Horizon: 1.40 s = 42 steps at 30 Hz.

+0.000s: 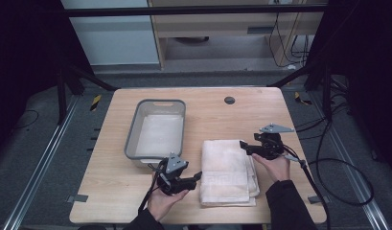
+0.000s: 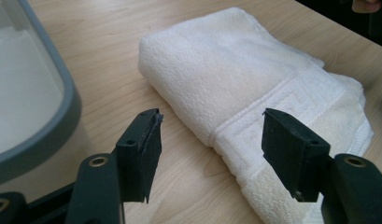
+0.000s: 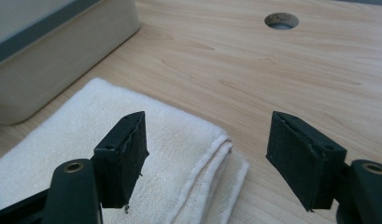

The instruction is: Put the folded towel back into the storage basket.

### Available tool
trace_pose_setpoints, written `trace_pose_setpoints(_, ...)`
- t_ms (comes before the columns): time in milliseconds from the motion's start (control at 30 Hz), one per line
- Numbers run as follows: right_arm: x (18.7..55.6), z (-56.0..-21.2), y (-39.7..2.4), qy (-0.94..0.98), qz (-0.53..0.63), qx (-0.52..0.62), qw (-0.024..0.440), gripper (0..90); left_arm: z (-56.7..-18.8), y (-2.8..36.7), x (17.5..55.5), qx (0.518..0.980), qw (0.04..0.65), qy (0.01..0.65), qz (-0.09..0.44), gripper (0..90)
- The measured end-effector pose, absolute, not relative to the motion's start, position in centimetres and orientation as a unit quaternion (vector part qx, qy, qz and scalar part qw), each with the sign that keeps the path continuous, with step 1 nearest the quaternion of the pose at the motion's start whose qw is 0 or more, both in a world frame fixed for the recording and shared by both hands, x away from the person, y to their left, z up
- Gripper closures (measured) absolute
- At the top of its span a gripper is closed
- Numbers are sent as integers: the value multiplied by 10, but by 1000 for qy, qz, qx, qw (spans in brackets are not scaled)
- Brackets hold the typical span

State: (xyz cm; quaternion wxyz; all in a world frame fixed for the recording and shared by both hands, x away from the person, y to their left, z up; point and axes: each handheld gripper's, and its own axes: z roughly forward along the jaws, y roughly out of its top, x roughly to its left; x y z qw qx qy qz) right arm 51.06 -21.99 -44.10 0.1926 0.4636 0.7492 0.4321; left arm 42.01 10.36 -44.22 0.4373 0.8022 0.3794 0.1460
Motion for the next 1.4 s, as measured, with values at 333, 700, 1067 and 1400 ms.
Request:
trace_pose_setpoints(333, 515, -459, -216, 754, 422, 474, 170, 286, -457, 90, 422, 813, 419, 379, 140, 352)
trace_pose_setpoints(700, 519, -475, -211, 770, 395, 475, 161, 268, -479, 76, 426, 826, 397, 379, 127, 298)
trace_pose_setpoints(1067, 521, -487, -214, 767, 387, 491, 142, 279, -491, 69, 428, 831, 387, 381, 121, 288)
trace_pose_setpoints(1400, 525, -493, -213, 764, 383, 507, 111, 309, -497, 69, 435, 833, 380, 392, 91, 289)
